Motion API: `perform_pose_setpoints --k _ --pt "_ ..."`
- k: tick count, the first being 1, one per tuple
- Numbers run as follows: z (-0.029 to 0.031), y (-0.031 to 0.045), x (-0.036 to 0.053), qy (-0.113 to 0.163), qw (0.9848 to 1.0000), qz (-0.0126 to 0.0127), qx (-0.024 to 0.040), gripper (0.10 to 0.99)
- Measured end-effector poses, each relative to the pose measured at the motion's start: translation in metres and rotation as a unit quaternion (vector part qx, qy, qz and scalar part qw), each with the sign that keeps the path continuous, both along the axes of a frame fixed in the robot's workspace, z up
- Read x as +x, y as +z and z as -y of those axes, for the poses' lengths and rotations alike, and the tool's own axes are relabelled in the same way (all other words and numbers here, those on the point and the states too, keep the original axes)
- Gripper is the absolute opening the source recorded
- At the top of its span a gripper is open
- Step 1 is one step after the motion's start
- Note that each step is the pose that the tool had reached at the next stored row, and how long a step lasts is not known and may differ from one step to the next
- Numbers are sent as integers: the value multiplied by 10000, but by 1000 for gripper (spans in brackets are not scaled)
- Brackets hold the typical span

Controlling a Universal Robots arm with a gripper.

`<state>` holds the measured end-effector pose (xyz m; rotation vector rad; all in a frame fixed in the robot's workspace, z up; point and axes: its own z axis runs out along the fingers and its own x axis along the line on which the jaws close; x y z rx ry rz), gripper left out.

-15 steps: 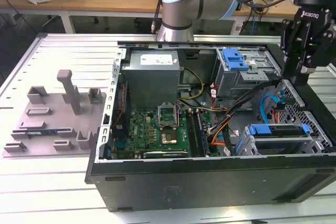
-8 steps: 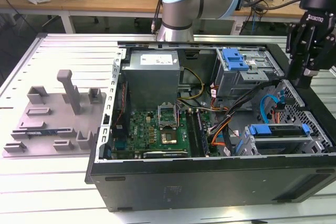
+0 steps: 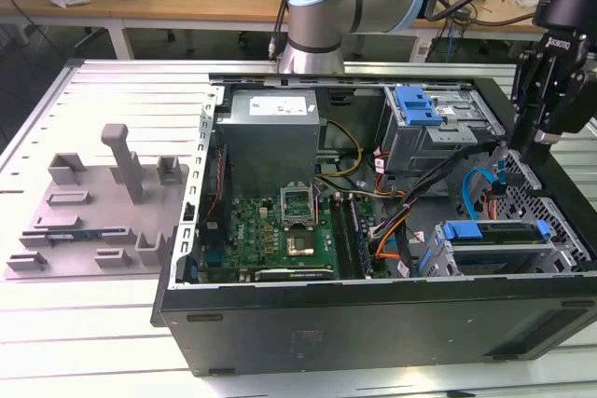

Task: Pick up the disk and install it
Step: 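Insert the first disk wire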

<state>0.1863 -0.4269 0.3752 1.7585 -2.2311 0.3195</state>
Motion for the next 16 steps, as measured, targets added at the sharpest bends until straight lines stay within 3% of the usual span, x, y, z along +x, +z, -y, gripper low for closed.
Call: perform_pose_setpoints --k 1,3,7,16 --pt "0 -3 7 -9 10000 -4 -70 439" --pt "0 -19 14 -21 9999 -7 -128 439" --pt "0 -127 15 -57 9999 -8 -145 439" --pt "-51 -212 15 -120 9997 -8 -195 439"
